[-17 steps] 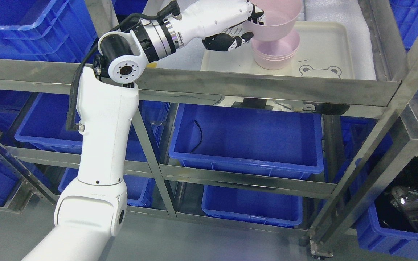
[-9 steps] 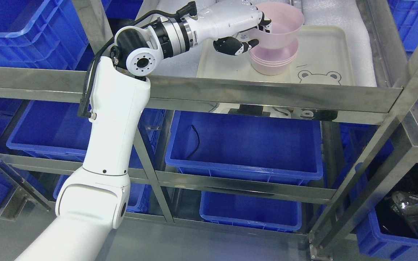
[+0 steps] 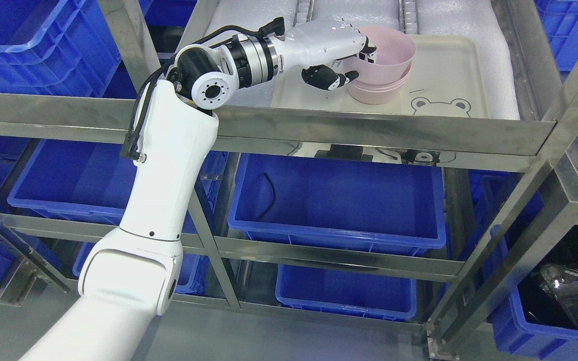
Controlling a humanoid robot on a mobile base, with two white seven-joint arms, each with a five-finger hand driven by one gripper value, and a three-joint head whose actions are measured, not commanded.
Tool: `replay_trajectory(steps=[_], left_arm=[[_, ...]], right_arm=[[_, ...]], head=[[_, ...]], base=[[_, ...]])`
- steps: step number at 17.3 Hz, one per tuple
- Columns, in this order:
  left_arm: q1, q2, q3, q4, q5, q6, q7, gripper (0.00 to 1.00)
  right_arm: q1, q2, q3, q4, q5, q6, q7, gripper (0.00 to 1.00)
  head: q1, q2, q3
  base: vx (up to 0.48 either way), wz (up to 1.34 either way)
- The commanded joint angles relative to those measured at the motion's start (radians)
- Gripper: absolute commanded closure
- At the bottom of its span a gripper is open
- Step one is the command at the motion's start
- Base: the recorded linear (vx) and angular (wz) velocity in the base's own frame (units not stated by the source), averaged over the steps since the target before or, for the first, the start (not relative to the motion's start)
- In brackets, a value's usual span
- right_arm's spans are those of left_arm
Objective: Stack pink IKEA bowl on shelf middle layer
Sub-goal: 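Lower the pink bowl into the other pink bowl on the tray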
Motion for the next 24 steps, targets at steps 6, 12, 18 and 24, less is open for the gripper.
replay_trajectory(steps=[6,12,18,24], left_arm=[[-0.05,0.015,-0.019,0.109,-0.071,0.001,0.072,0.89],[-0.051,0.015,-0.048,0.144,-0.071,-0.006,0.097,0.89],[-0.051,0.015,-0.065,0.155,-0.073,-0.007,0.102,0.86],[-0.048,0.015,-0.019,0.138,-0.071,-0.009,0.105,0.21]], right_arm=[[0.023,-0.017,0.0,-0.017,0.0,0.0,-0.001,0.0],[0.023,-0.017,0.0,-0.017,0.0,0.0,-0.001,0.0],[0.023,-0.017,0.0,-0.017,0.0,0.0,-0.001,0.0],[0.023,-0.017,0.0,-0.017,0.0,0.0,-0.001,0.0]], head=[[0.0,0.0,0.0],[0.0,0.0,0.0],[0.0,0.0,0.0],[0.0,0.0,0.0]], base=[[0.0,0.0],[0.0,0.0],[0.0,0.0],[0.0,0.0]])
